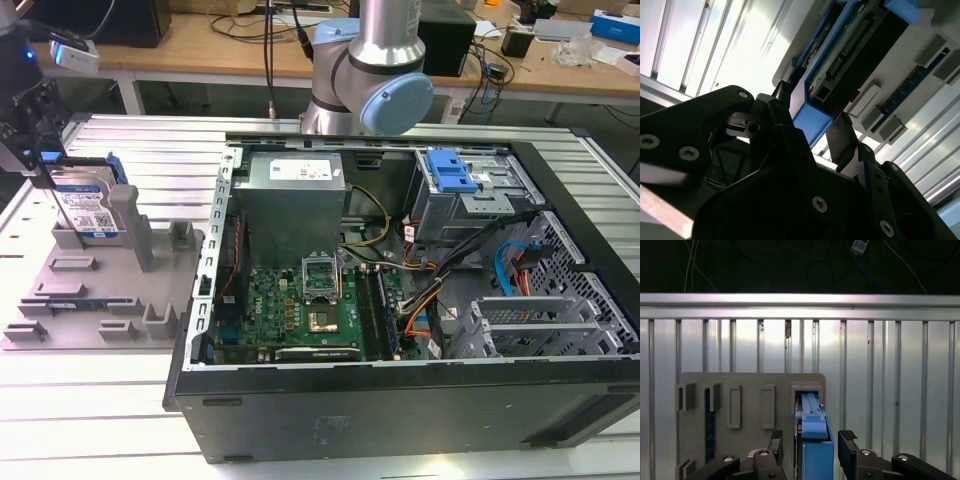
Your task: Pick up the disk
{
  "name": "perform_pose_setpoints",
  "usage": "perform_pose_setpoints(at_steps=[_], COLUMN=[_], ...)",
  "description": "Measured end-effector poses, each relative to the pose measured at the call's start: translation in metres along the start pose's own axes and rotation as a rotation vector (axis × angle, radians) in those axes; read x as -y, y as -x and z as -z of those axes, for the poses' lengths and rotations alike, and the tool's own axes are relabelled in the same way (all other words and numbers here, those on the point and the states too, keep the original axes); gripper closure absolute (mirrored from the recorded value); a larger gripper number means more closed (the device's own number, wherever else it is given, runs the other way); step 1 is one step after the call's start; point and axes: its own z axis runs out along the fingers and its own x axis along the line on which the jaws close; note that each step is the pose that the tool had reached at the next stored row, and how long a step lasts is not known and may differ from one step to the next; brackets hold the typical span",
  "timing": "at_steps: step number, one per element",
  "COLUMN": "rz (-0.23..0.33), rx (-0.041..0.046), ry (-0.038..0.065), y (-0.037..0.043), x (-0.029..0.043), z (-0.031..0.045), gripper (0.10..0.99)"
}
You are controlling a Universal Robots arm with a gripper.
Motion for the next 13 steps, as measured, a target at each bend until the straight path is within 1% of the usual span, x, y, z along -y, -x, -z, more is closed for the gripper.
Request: perform_pose_setpoints(at_steps=[9,11,12,13], rz=[0.011,0.012,0.013,0.014], rx=[-0.0001,0.0,0.0,0.0], ry=[0.0,0.0,0.0,0.0], y=[0.0,0.0,0.0001,0.0001], x=[0.0,0.0,0.0,0.0], z=[-0.0023,-0.0026,-0.0029,-0.0029], gripper=[0.529,0.541,0.616,0.616])
